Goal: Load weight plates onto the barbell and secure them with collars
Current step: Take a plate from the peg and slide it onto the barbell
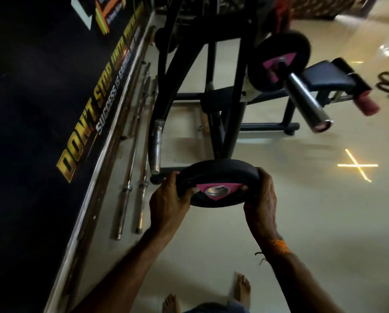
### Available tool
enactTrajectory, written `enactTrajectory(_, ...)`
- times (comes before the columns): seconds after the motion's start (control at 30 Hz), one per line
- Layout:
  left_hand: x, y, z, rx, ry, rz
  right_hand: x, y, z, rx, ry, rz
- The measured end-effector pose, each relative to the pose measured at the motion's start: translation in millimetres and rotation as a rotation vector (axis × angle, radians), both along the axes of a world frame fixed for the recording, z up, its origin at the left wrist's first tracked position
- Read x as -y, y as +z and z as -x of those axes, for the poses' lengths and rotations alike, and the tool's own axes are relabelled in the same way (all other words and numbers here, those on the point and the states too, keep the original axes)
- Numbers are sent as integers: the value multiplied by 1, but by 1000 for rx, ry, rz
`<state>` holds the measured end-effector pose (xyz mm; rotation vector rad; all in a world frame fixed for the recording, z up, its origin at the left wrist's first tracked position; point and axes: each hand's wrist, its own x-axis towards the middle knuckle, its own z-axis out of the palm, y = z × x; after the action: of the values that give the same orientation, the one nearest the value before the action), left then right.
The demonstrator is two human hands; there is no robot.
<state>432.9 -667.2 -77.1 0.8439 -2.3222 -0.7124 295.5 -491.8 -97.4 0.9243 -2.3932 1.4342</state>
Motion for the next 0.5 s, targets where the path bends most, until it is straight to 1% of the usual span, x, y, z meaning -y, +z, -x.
enactTrajectory(0.23,-66,29,91,-79,-89,24,-77,30,81,-48,-72,94)
enactTrajectory(0.33,-98,42,130,-105,-77,34,-107,43,122,-71,-71,118)
enactTrajectory(0.5,-136,64,187,-118,-34,-15,-138,65,187,-99,-8,138)
